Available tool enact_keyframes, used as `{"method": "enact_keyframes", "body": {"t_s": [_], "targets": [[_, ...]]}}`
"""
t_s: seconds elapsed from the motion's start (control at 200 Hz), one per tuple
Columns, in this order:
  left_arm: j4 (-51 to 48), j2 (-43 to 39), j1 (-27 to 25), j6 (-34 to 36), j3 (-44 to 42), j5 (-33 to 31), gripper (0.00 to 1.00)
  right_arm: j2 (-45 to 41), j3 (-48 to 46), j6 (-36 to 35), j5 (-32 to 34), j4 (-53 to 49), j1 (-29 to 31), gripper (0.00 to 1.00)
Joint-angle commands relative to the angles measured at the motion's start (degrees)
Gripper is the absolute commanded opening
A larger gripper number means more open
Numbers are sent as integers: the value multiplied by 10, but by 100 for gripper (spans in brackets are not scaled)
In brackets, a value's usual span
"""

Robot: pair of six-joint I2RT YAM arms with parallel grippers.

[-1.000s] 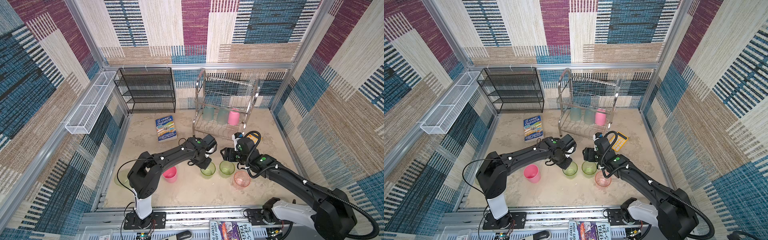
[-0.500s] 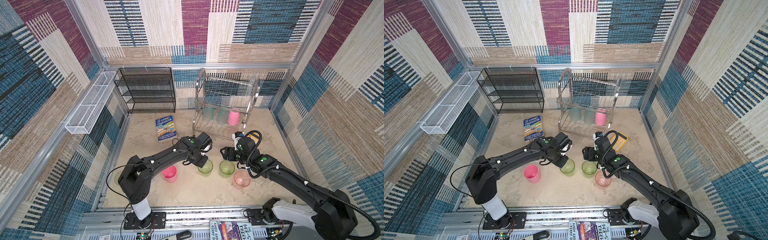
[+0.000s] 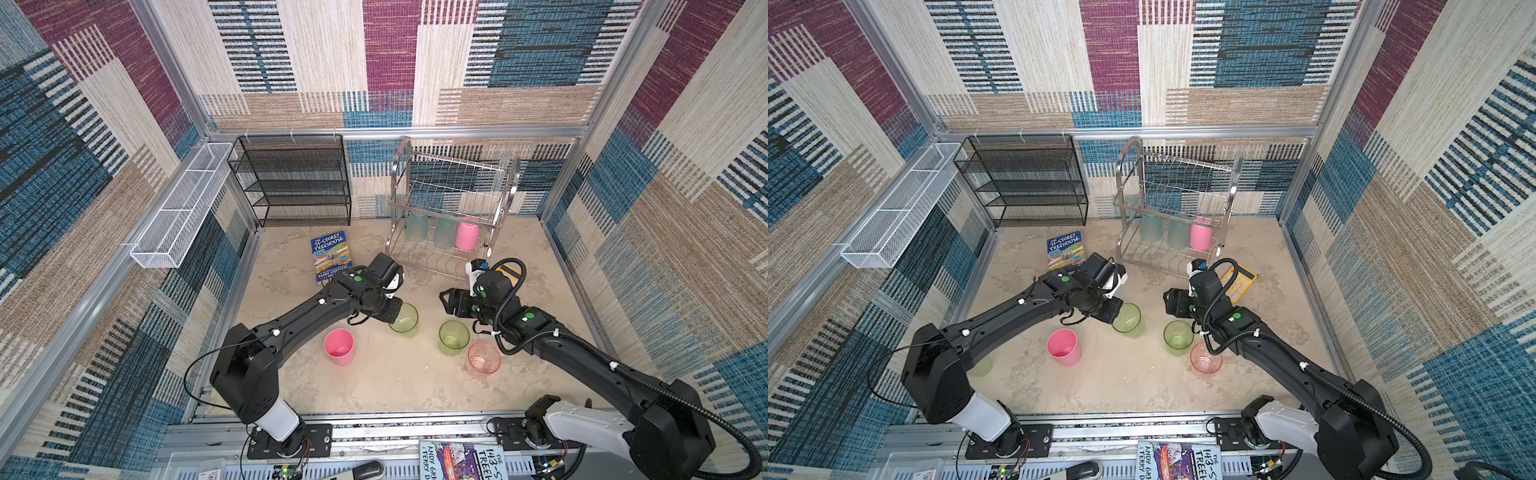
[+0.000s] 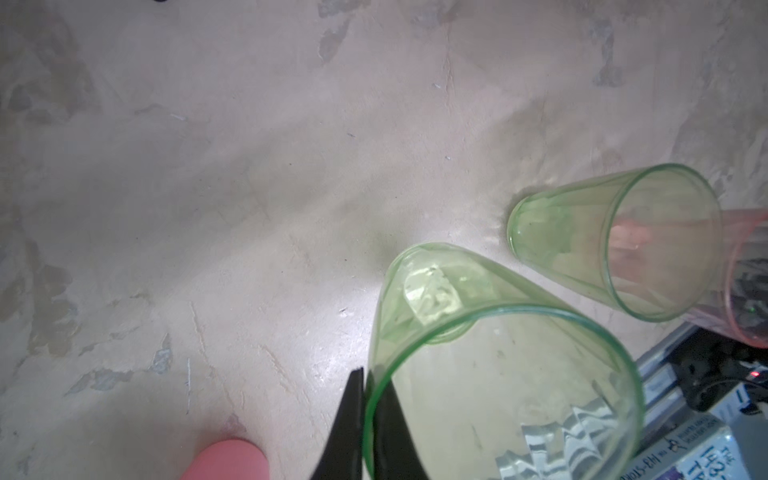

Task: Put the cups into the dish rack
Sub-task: 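Close the left gripper on the light-green cup and lift it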

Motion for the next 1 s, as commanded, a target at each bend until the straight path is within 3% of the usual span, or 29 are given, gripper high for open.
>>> {"method": "enact_keyframes", "body": {"t_s": [0.0,0.2,0.576,0.781,0.996], "targets": [[45,-22,30,-53,-19,55,4,7,13,40,-21,41,1,80],[175,-74,90,-146,-88,143,4,22,32,135,-59,88,1,80],[390,-114,138,-318,-178,191,4,75,62,330,-93,173,1,80],[508,-108,160,-398,-221,225,4,76,42,462,-74,218,3,80],[644,-103,172,-490,-279,242,4,73,56,540,6,209,29,81]]}}
